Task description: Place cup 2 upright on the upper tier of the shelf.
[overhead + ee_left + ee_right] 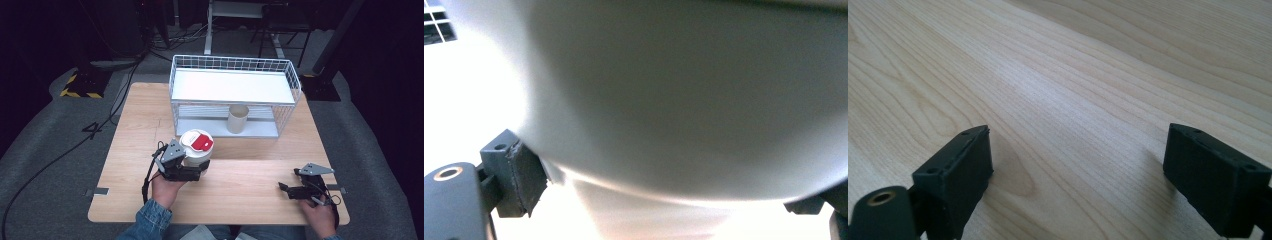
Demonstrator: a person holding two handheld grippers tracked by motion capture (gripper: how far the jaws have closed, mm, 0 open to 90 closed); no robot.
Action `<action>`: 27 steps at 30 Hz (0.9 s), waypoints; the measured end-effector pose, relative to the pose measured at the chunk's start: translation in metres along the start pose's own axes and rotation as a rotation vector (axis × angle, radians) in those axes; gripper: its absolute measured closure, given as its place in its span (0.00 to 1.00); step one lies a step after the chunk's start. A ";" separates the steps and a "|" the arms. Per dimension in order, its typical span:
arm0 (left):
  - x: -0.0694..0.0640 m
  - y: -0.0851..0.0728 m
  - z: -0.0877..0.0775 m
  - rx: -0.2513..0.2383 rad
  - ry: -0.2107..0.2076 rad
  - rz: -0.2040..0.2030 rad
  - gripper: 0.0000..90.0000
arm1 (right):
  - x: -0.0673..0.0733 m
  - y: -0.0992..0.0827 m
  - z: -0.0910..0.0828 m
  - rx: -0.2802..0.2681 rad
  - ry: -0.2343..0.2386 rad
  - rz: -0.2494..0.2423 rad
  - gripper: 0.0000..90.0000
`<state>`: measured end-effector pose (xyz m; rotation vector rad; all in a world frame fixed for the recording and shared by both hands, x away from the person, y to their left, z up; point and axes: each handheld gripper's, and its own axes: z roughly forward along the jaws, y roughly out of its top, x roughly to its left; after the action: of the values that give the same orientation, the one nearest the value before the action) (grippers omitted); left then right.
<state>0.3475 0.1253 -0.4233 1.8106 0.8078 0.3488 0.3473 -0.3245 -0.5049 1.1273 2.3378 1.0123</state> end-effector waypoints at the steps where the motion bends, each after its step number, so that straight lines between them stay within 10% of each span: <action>1: 0.001 0.002 -0.001 -0.001 -0.002 0.004 0.13 | 0.000 0.000 0.000 0.000 0.000 0.000 0.14; 27: 0.002 0.065 -0.012 -0.058 -0.025 0.066 0.14 | 0.000 0.001 0.001 0.001 -0.009 0.007 0.13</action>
<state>0.3655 0.1226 -0.3600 1.7866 0.7143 0.3881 0.3478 -0.3236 -0.5050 1.1384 2.3300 1.0064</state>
